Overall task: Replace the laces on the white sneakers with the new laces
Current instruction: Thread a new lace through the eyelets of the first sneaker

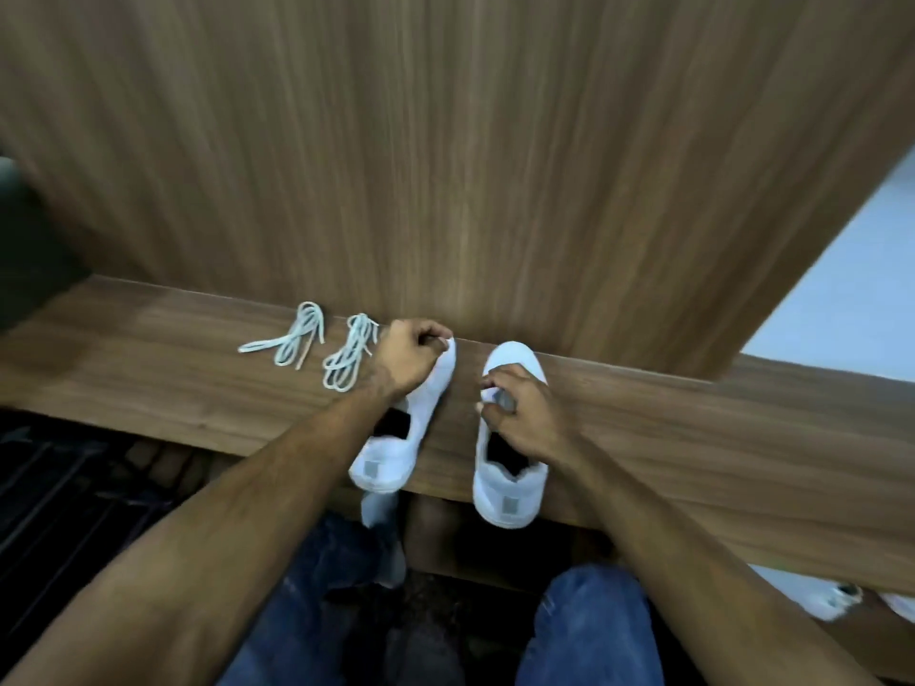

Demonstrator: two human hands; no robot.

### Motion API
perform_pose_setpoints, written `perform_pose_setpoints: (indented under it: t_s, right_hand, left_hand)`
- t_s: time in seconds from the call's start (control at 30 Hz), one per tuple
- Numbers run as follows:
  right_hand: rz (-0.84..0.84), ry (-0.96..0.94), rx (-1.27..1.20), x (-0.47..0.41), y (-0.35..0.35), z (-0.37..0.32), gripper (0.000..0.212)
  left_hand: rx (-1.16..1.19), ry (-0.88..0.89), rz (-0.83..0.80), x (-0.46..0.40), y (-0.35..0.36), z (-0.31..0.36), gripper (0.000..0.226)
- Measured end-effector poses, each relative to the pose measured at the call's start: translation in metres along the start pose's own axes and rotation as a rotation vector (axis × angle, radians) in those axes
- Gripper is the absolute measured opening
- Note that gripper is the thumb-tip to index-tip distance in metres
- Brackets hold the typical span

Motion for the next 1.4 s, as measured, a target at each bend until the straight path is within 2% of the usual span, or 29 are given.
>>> perform_pose_setpoints:
  t_s: [0.1, 0.17, 0.2, 0.23, 0.3, 0.43, 0.53, 0.63, 0.7, 0.8, 0.87, 0.93, 1.0, 1.1, 1.23, 1.4]
  right_hand:
    - [-0.090, -0.082, 0.123, -0.023, 0.023, -0.024, 0.047]
    - [-0.157, -0.111, 0.122, -0.037, 0.039, -0.036, 0.056]
    - [-0.195, -0.125, 0.119, -0.043, 0.047, -0.042, 0.059]
    - [-0.227, -0.152, 0.126, -0.048, 0.055, -0.048, 0.062]
    - [-0.263, -0.225, 0.171, -0.057, 0.071, -0.056, 0.065]
    - [-0.307, -0.275, 0.212, -0.067, 0.094, -0.053, 0.075]
    - [-0.277, -0.286, 0.228, -0.066, 0.097, -0.050, 0.077]
    - [-0.244, -0.299, 0.224, -0.062, 0.094, -0.050, 0.078]
    - [-0.248, -0.290, 0.226, -0.059, 0.093, -0.050, 0.076]
    - [-0.308, -0.266, 0.232, -0.052, 0.083, -0.050, 0.071]
    - [-0.308, -0.248, 0.276, -0.043, 0.071, -0.048, 0.067]
    - [-0.276, -0.209, 0.417, -0.031, 0.061, -0.036, 0.062]
    - [-0.341, -0.176, 0.621, -0.020, 0.056, -0.018, 0.056]
    - [-0.455, -0.158, 0.780, 0.001, 0.045, 0.003, 0.046]
    - [-0.429, -0.144, 0.825, 0.009, 0.043, 0.017, 0.037]
    - [-0.391, 0.025, 0.781, 0.013, 0.026, 0.050, 0.031]
  left_hand:
    - [-0.046, -0.137, 0.176, -0.004, -0.045, -0.031, 0.020]
    - [-0.170, -0.266, 0.272, -0.004, -0.070, -0.061, 0.024]
    - [-0.242, -0.351, 0.299, -0.004, -0.081, -0.075, 0.019]
    - [-0.307, -0.429, 0.292, -0.003, -0.089, -0.087, 0.010]
    - [-0.417, -0.512, 0.228, -0.007, -0.096, -0.107, 0.029]
    - [-0.607, -0.386, 0.036, -0.025, -0.086, -0.124, 0.053]
    - [-0.728, -0.359, -0.073, -0.038, -0.078, -0.138, 0.051]
    - [-0.777, -0.303, 0.013, -0.035, -0.073, -0.135, 0.028]
    - [-0.839, -0.269, 0.069, -0.027, -0.071, -0.130, 0.025]
    - [-0.906, -0.241, 0.047, -0.018, -0.065, -0.124, 0.025]
    - [-0.844, -0.280, 0.062, -0.014, -0.066, -0.123, 0.025]
    - [-0.596, -0.407, 0.140, -0.009, -0.072, -0.122, 0.027]
    - [-0.287, -0.516, 0.256, -0.011, -0.079, -0.130, 0.029]
    - [0.055, -0.447, 0.357, -0.013, -0.072, -0.097, 0.017]
    - [0.174, -0.265, 0.260, -0.022, -0.051, -0.023, 0.027]
    - [0.224, -0.142, 0.050, -0.029, -0.011, 0.049, 0.024]
Point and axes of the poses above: each hand's wrist, its own x-axis away from the middle knuckle, its own y-axis out of the palm, z = x × y, the point moved 4 cm from there along -x, towards the middle knuckle, and after that the axes turned 15 degrees about x, right-handed, at the moved point
